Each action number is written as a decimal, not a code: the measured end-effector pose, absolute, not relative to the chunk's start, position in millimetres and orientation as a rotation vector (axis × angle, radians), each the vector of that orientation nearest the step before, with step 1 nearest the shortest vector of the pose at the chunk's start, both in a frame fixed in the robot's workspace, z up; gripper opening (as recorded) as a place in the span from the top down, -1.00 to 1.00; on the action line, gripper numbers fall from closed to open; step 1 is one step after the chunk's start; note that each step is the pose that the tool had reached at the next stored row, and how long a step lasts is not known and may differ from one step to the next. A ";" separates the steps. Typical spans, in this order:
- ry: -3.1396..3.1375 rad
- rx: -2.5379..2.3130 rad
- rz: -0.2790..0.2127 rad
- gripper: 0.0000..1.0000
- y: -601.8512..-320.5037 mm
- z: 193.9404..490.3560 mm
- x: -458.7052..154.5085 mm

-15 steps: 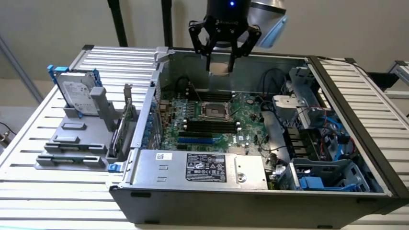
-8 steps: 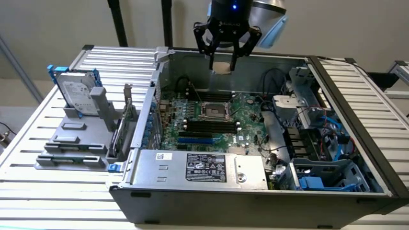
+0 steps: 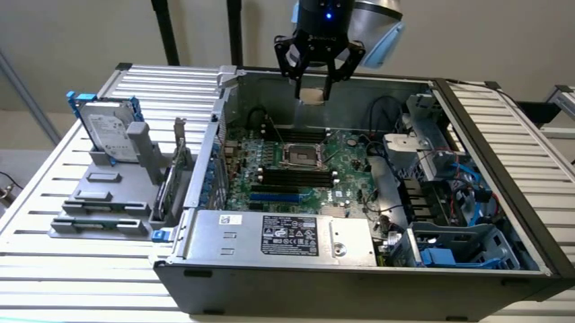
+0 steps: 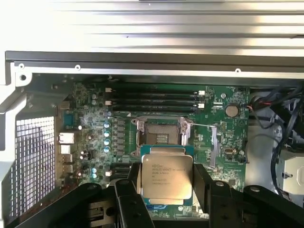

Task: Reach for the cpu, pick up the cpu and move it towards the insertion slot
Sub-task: 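Pick up the cpu and move it towards the insertion slot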

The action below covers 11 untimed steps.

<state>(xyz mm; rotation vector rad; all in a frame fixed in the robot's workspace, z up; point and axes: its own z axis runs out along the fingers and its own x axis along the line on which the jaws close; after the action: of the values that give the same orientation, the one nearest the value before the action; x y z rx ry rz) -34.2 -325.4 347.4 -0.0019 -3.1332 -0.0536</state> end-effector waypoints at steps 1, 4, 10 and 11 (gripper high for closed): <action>-3.133 -0.002 -0.053 -0.07 -323.1 346.2 -33.7; -3.133 -0.002 -0.051 -0.07 -317.4 343.2 -32.3; -3.133 -0.002 -0.047 -0.07 -312.4 341.5 -30.8; -3.133 -0.002 -0.047 -0.07 -312.4 341.4 -30.8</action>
<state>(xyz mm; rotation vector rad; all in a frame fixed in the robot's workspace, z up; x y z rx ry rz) -30.8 -312.4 341.4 -0.0017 -3.1331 -0.0473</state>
